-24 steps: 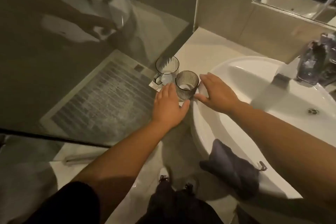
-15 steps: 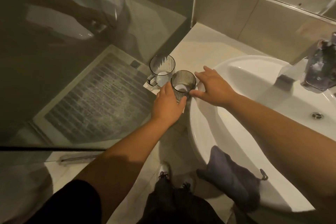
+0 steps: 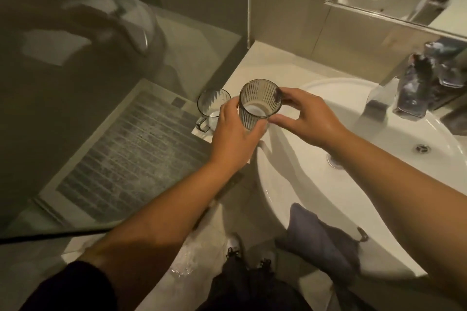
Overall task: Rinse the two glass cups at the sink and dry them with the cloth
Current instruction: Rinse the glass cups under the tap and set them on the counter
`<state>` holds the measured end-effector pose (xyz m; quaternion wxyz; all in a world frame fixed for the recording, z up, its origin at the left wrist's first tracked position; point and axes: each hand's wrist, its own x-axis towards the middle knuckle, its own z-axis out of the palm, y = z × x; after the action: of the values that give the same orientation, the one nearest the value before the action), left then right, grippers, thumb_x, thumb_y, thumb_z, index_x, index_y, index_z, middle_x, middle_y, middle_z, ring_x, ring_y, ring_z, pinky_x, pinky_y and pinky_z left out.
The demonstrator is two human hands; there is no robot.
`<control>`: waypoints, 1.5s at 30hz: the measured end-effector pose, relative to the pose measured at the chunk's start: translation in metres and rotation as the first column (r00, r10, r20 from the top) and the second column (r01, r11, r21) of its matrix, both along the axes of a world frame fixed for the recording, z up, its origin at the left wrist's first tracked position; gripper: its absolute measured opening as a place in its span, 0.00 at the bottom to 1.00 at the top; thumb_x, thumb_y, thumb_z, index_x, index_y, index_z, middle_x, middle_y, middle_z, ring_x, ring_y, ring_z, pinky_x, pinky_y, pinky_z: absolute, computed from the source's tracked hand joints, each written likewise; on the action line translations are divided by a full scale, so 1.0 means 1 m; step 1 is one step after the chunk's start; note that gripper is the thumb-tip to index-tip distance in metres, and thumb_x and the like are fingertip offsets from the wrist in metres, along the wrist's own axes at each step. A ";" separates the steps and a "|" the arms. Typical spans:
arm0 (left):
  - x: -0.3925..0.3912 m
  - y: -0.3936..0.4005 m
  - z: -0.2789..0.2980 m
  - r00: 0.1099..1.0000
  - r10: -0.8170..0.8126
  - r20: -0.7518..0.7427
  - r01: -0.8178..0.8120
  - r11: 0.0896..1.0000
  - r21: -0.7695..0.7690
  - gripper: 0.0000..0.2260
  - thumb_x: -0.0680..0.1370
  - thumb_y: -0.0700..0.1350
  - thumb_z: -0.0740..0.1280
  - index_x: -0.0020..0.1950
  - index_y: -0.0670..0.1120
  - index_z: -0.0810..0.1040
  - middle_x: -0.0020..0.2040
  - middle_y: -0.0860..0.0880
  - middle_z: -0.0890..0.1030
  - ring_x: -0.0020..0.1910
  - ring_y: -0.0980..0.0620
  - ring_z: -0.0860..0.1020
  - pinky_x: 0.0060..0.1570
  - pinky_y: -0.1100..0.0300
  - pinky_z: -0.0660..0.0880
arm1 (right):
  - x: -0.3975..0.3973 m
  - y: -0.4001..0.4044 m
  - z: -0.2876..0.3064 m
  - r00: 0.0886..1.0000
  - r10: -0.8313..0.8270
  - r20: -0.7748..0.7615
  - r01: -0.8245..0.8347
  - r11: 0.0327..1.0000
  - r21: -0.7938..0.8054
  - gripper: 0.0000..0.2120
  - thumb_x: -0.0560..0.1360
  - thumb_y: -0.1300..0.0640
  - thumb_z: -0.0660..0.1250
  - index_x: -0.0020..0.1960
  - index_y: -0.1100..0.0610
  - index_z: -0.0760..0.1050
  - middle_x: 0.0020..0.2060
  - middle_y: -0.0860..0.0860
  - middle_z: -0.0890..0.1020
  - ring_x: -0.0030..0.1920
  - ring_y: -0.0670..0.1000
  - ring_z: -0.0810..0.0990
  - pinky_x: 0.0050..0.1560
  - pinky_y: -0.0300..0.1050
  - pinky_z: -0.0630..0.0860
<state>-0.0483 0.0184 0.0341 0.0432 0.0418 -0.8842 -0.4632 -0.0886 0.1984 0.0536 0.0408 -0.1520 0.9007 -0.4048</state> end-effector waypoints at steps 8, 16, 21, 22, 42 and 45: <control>-0.005 0.029 0.015 0.952 -0.305 -0.002 0.299 0.932 0.205 0.37 0.69 0.59 0.75 0.72 0.53 0.63 0.64 0.63 0.70 0.64 0.63 0.69 0.59 0.73 0.66 | 0.040 0.048 0.027 0.988 -0.153 -0.015 0.152 0.988 -0.035 0.31 0.69 0.44 0.74 0.68 0.52 0.72 0.55 0.44 0.78 0.55 0.42 0.79 0.60 0.36 0.74; -0.014 0.072 0.001 0.779 -0.623 0.065 0.607 0.776 0.170 0.42 0.71 0.51 0.79 0.77 0.52 0.58 0.71 0.54 0.66 0.65 0.60 0.67 0.58 0.79 0.64 | 0.092 0.083 0.021 0.931 -0.349 0.107 0.356 0.933 -0.048 0.28 0.70 0.45 0.73 0.68 0.48 0.72 0.58 0.42 0.80 0.56 0.38 0.79 0.59 0.32 0.73; -0.013 0.096 -0.011 0.712 -0.695 0.100 0.661 0.712 0.238 0.43 0.65 0.61 0.76 0.75 0.52 0.60 0.69 0.55 0.69 0.68 0.55 0.71 0.65 0.67 0.69 | 0.114 0.105 0.020 0.850 -0.494 0.181 0.513 0.855 -0.077 0.17 0.73 0.49 0.72 0.61 0.45 0.77 0.49 0.34 0.80 0.49 0.30 0.78 0.48 0.24 0.72; -0.012 0.100 -0.015 0.706 -0.699 0.113 0.661 0.708 0.248 0.43 0.64 0.61 0.75 0.74 0.52 0.60 0.69 0.55 0.70 0.69 0.54 0.71 0.67 0.63 0.69 | 0.115 0.114 0.023 0.820 -0.558 0.129 0.566 0.824 -0.035 0.14 0.73 0.48 0.71 0.59 0.47 0.80 0.46 0.34 0.80 0.47 0.31 0.79 0.47 0.25 0.73; -0.032 0.167 -0.046 0.749 -0.645 0.149 0.618 0.762 0.194 0.40 0.70 0.52 0.79 0.75 0.51 0.60 0.65 0.57 0.71 0.64 0.59 0.72 0.56 0.76 0.65 | -0.026 0.204 0.069 0.969 -0.012 -0.247 0.205 0.596 0.776 0.25 0.76 0.64 0.64 0.72 0.56 0.68 0.74 0.56 0.66 0.71 0.59 0.68 0.63 0.56 0.73; -0.032 0.178 -0.047 0.747 -0.652 0.130 0.627 0.756 0.189 0.40 0.70 0.51 0.80 0.75 0.53 0.60 0.64 0.58 0.72 0.59 0.66 0.70 0.51 0.83 0.65 | -0.038 0.206 0.078 0.974 -0.038 -0.223 0.196 0.638 0.745 0.25 0.75 0.64 0.65 0.70 0.53 0.71 0.72 0.53 0.70 0.69 0.58 0.71 0.61 0.53 0.72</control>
<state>-0.0802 0.1967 -0.0127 -0.2047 -0.2180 -0.8117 -0.5017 -0.1264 0.4049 0.1315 -0.0101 -0.0992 0.9947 0.0258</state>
